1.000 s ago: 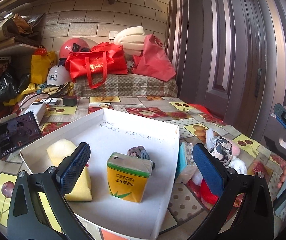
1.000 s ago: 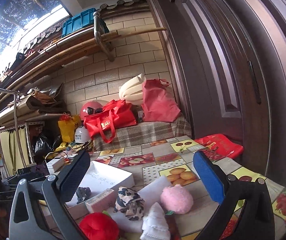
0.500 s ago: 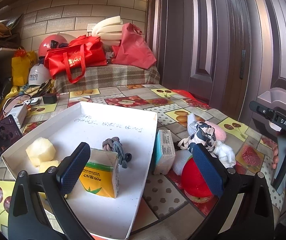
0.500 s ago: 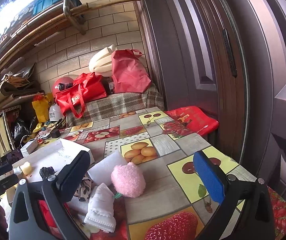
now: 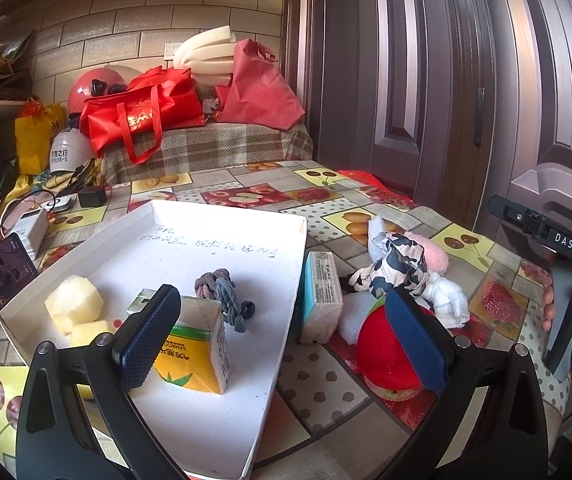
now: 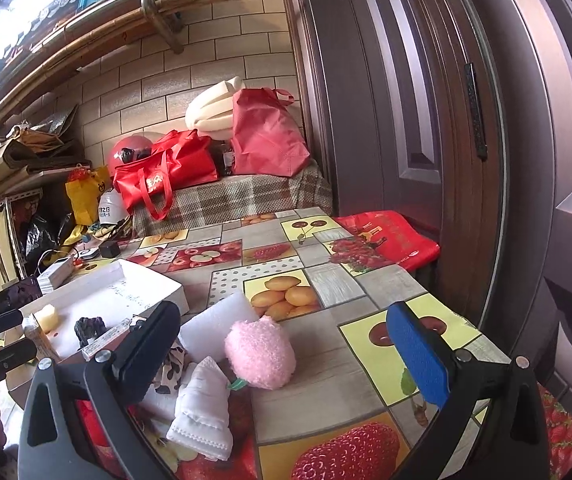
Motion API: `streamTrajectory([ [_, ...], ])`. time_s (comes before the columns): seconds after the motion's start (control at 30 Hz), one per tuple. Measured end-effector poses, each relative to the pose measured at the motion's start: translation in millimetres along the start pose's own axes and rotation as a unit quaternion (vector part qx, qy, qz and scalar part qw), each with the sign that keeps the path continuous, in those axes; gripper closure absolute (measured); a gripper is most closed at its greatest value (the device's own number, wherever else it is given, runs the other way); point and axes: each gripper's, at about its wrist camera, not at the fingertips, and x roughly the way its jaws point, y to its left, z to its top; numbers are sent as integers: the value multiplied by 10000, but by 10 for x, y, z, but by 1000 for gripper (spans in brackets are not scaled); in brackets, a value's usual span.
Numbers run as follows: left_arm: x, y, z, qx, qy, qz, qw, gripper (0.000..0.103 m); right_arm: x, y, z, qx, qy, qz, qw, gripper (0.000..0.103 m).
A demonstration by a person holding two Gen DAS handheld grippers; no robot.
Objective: Organize soft objects
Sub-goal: 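Grasp the red round plush with the left gripper while the right grasps the white knit sock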
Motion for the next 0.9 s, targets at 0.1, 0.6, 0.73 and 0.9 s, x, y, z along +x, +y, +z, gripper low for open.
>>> streamTrajectory([
  [0.1, 23, -50, -4, 82, 89, -136, 9998, 0, 40, -19, 0, 48, 101, -8, 9999, 0],
  [0.6, 251, -531, -56, 973, 968, -1222, 9830, 1, 163, 3, -9, 10, 448, -7, 9990, 0],
  [0.73, 466, -747, -123, 1319, 1497, -963, 9752, 20, 214, -28, -6, 82, 578, 157, 9982, 0],
  [0.9, 614, -852, -194, 1464, 1851, -871, 9678, 28, 262, 164, -74, -419, 1132, 837, 9892, 0],
])
